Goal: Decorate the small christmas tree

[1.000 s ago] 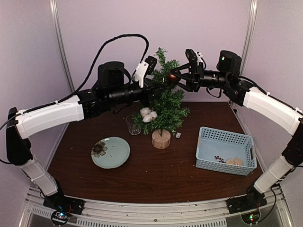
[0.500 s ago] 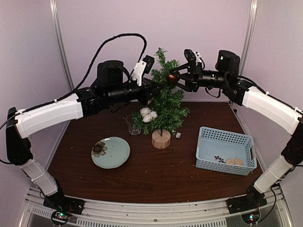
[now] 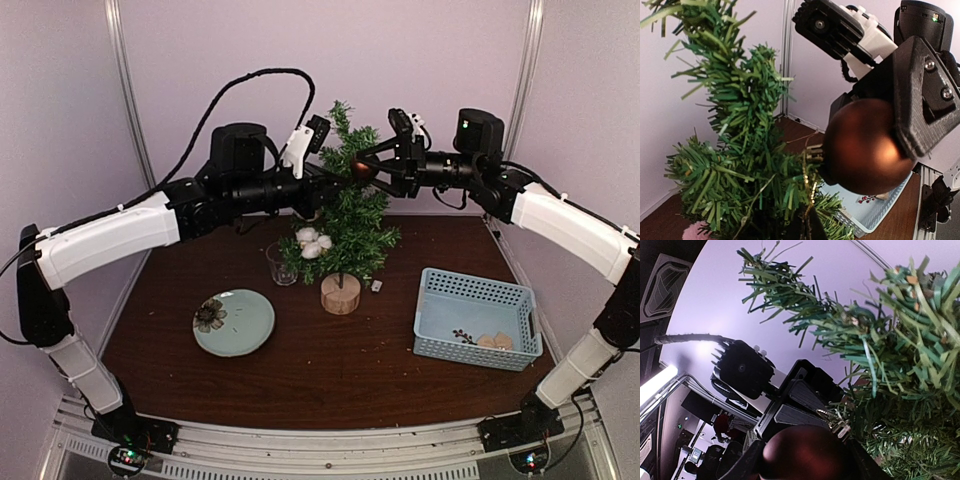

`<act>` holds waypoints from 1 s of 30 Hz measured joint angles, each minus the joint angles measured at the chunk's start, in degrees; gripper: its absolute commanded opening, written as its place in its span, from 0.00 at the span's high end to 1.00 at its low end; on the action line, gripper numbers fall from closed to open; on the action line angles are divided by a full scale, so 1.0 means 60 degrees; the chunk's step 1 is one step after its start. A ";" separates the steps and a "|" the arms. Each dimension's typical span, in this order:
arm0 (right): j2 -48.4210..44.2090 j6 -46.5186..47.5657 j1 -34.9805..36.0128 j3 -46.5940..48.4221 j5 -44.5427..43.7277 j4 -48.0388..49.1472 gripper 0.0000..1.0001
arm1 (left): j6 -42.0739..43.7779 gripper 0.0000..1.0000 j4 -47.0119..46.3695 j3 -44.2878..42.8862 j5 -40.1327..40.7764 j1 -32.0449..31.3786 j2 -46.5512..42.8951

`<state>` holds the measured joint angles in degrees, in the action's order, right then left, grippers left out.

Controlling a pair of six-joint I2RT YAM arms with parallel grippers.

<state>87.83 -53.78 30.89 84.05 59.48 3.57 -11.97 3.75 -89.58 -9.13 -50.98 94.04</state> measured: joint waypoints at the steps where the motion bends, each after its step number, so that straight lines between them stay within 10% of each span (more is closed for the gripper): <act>1: 0.0000 0.0000 0.0000 -0.0007 0.0000 -0.0004 0.74 | 0.0000 1.00 0.0058 0.0000 -0.0018 0.0000 0.0015; 30: -0.0033 -0.0860 0.0000 -0.0142 0.0204 0.1290 0.74 | -0.0076 1.00 -0.0106 0.0415 -0.0714 0.0000 -0.0204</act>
<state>87.64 -58.94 30.89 83.20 60.71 11.31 -12.43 3.11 -87.09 -13.41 -50.98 92.82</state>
